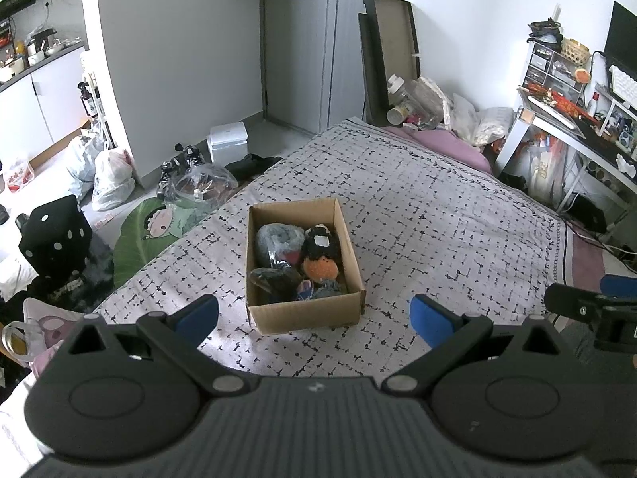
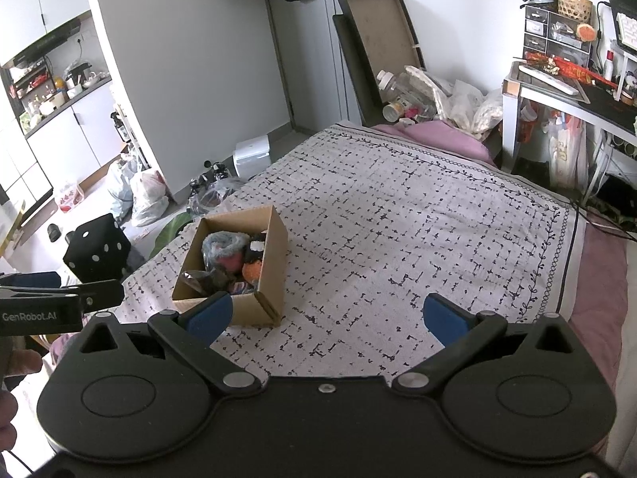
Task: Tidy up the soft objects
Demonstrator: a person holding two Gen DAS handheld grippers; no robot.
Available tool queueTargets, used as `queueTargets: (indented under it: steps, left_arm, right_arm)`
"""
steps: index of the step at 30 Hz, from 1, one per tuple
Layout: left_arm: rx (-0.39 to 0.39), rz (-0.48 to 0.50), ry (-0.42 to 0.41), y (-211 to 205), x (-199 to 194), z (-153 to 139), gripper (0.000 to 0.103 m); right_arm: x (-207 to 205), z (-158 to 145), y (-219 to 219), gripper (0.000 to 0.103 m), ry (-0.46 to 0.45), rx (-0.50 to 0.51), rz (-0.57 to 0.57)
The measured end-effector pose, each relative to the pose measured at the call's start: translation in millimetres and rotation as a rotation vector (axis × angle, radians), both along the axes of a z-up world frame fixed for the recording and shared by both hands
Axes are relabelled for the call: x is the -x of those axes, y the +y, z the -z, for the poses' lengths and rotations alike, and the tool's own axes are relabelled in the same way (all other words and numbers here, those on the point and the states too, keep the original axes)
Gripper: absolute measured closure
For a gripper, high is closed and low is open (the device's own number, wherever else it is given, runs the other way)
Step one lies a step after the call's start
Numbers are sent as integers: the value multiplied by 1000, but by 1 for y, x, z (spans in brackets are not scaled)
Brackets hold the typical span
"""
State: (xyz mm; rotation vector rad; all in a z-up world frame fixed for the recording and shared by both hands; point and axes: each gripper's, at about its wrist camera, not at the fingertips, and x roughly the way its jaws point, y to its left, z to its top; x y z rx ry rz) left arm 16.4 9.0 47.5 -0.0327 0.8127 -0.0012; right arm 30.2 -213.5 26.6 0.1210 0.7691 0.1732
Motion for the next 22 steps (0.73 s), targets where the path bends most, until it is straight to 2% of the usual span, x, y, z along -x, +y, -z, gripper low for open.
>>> queueTargets:
  steps: [22]
  left_arm:
    - [11, 3, -2, -4, -1, 2, 1]
  right_arm:
    - [0, 4, 2, 0, 13, 6, -2]
